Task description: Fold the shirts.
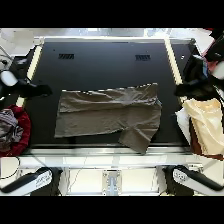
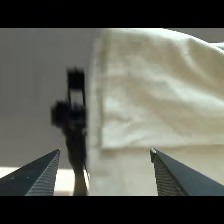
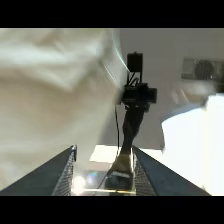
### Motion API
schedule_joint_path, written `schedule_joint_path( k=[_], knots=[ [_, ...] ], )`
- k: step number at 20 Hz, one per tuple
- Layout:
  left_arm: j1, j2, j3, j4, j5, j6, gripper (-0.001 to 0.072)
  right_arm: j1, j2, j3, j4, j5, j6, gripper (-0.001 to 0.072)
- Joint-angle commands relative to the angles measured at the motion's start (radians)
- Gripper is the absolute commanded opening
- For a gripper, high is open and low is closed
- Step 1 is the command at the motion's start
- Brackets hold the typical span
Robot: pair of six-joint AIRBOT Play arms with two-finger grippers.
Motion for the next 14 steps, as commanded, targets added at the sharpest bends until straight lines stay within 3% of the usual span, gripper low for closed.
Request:
schedule_joint_path(
  k=[1, 2, 4, 7, 14],
  knots=[
    [0.087, 0.257, -0.175, 0.021, 0.017, -0.035, 0.0651, -0.135, 0.310, -0.404, 0.150, -0.121, 0.099, 0.0467],
    [0.105, 0.314, -0.229, 0.022, 0.018, -0.064, 0.0651, -0.159, 0.364, -0.558, 0.226, -0.167, 0.156, 0.0591],
    [0.130, 0.394, -0.303, 0.022, 0.018, -0.111, 0.0651, -0.183, 0.367, -0.784, 0.391, -0.133, 0.160, 0.0592],
    [0.159, 0.473, -0.392, 0.025, 0.018, -0.145, 0.0651, -0.180, 0.274, -0.964, 0.562, -0.105, 0.055, 0.0593],
    [0.173, 0.528, -0.554, 0.025, 0.002, -0.165, 0.0651, -0.180, 0.108, -0.997, 0.663, -0.200, 0.005, 0.0588]
  ],
)
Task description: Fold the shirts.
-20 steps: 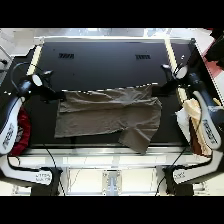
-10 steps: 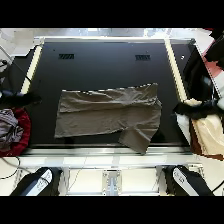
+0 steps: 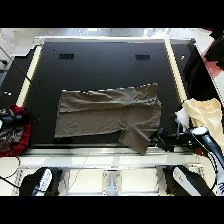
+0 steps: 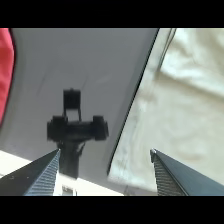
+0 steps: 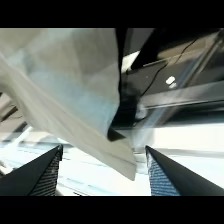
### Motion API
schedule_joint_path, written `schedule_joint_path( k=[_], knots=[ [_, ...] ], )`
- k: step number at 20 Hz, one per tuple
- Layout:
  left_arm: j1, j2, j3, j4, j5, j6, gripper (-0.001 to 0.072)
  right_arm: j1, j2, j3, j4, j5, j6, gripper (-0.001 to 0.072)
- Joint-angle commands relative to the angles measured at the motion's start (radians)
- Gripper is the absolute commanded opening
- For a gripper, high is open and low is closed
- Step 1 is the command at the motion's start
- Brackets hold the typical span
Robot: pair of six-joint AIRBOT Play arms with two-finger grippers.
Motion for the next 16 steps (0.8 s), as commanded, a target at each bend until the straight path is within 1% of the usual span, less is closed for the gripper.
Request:
schedule_joint_path(
  k=[1, 2, 4, 5, 6, 8, 9, 10, 11, 12, 13, 16],
  knots=[
    [0.005, 0.022, -0.070, 0.001, -0.010, -0.025, 0.0650, -0.002, -0.076, -0.026, 0.092, -0.066, -0.036, 0.0587],
    [0.005, 0.022, -0.079, 0.000, -0.009, -0.024, 0.0651, -0.002, -0.090, -0.026, 0.101, -0.092, -0.038, 0.0586],
    [0.005, 0.022, -0.096, 0.000, -0.010, -0.026, 0.0651, -0.002, -0.115, -0.026, 0.125, -0.138, -0.056, 0.0514],
    [0.005, 0.022, -0.109, 0.001, -0.010, -0.045, 0.0650, 0.001, -0.127, -0.026, 0.141, -0.152, -0.061, 0.0508],
    [0.005, 0.022, -0.126, 0.001, -0.007, -0.067, 0.0651, 0.019, -0.137, -0.026, 0.151, -0.169, -0.067, 0.0508],
    [0.005, 0.022, -0.167, 0.001, 0.000, -0.138, 0.0650, 0.089, -0.158, -0.026, 0.173, -0.203, -0.077, 0.0507],
    [0.005, 0.024, -0.192, 0.001, 0.005, -0.175, 0.0650, 0.137, -0.171, -0.026, 0.197, -0.225, -0.077, 0.0493],
    [0.005, 0.031, -0.217, 0.002, 0.011, -0.208, 0.0650, 0.181, -0.179, -0.026, 0.226, -0.246, -0.079, 0.0381],
    [0.006, 0.044, -0.245, 0.001, 0.016, -0.261, 0.0651, 0.220, -0.178, -0.023, 0.241, -0.269, -0.079, 0.0179],
    [0.006, 0.060, -0.268, 0.001, 0.017, -0.327, 0.0650, 0.242, -0.177, -0.019, 0.254, -0.271, -0.082, 0.0009],
    [0.006, 0.084, -0.293, 0.001, 0.024, -0.410, 0.0650, 0.251, -0.174, -0.014, 0.257, -0.261, -0.089, 0.0015],
    [0.006, 0.159, -0.366, -0.013, 0.109, -0.719, 0.0648, 0.253, -0.150, -0.001, 0.255, -0.211, -0.106, 0.0015]
  ],
)
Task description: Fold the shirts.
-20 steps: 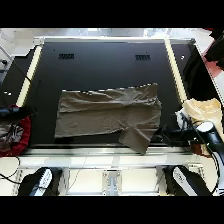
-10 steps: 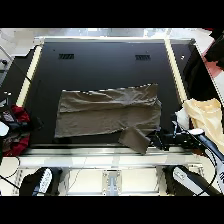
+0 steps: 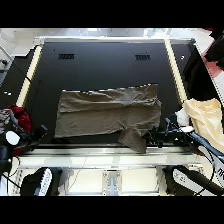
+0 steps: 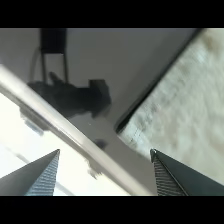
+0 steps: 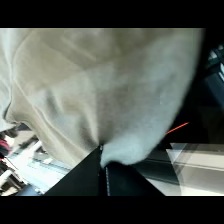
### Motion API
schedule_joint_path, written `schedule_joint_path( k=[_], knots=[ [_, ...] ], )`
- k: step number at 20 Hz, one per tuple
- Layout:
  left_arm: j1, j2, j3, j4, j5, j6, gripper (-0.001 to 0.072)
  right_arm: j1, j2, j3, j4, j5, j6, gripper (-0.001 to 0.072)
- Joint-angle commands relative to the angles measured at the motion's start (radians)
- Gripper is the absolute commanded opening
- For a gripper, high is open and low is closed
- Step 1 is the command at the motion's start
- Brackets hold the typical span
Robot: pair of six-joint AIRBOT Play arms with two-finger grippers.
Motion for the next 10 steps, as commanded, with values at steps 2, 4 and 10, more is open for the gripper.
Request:
schedule_joint_path(
  k=[2, 4, 10],
  knots=[
    [0.001, 0.078, -0.117, -0.107, 0.146, -0.359, 0.0584, 0.027, 0.031, 0.010, 0.028, 0.048, -0.024, 0.0015],
    [0.001, 0.066, -0.172, -0.308, 0.237, -0.315, 0.0584, 0.027, 0.043, 0.010, 0.028, 0.061, -0.038, 0.0015],
    [0.001, -0.028, -0.222, -0.467, 0.316, -0.188, 0.0584, 0.027, 0.043, 0.010, 0.028, 0.077, -0.050, 0.0015]
  ],
)
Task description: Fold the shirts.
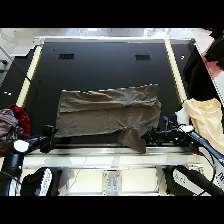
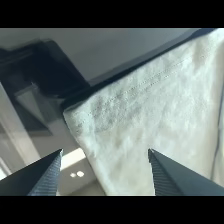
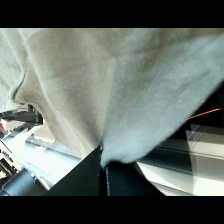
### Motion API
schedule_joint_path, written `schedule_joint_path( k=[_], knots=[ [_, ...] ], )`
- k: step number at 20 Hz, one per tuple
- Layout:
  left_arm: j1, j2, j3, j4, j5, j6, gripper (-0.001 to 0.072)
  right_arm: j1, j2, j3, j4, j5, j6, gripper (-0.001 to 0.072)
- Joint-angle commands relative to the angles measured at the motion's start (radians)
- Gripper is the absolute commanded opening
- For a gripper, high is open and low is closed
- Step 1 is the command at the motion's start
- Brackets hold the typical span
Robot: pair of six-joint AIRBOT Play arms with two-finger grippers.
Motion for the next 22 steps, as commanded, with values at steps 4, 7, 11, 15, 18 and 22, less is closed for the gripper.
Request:
schedule_joint_path(
  k=[4, 7, 11, 15, 18, 22],
  knots=[
    [0.000, -0.088, -0.021, -0.068, 0.082, 0.076, 0.0584, 0.001, 0.003, 0.000, 0.003, 0.024, -0.008, 0.0015],
    [0.000, -0.144, -0.021, -0.074, 0.118, 0.129, 0.0543, 0.001, 0.003, 0.000, 0.004, 0.024, -0.008, 0.0015],
    [0.000, -0.202, -0.021, -0.175, 0.183, 0.246, 0.0340, 0.001, 0.029, 0.002, 0.018, 0.018, -0.081, 0.0014],
    [0.000, -0.202, -0.008, -0.256, 0.204, 0.387, 0.0007, 0.001, 0.145, 0.039, 0.005, 0.018, -0.082, 0.0013],
    [0.000, -0.130, 0.060, -0.259, 0.124, 0.523, 0.0006, 0.001, 0.266, 0.097, -0.043, 0.088, -0.072, 0.0013],
    [0.000, 0.049, 0.185, -0.146, -0.042, 0.602, 0.0006, 0.001, 0.432, 0.158, -0.185, 0.203, 0.068, 0.0013]
  ],
)
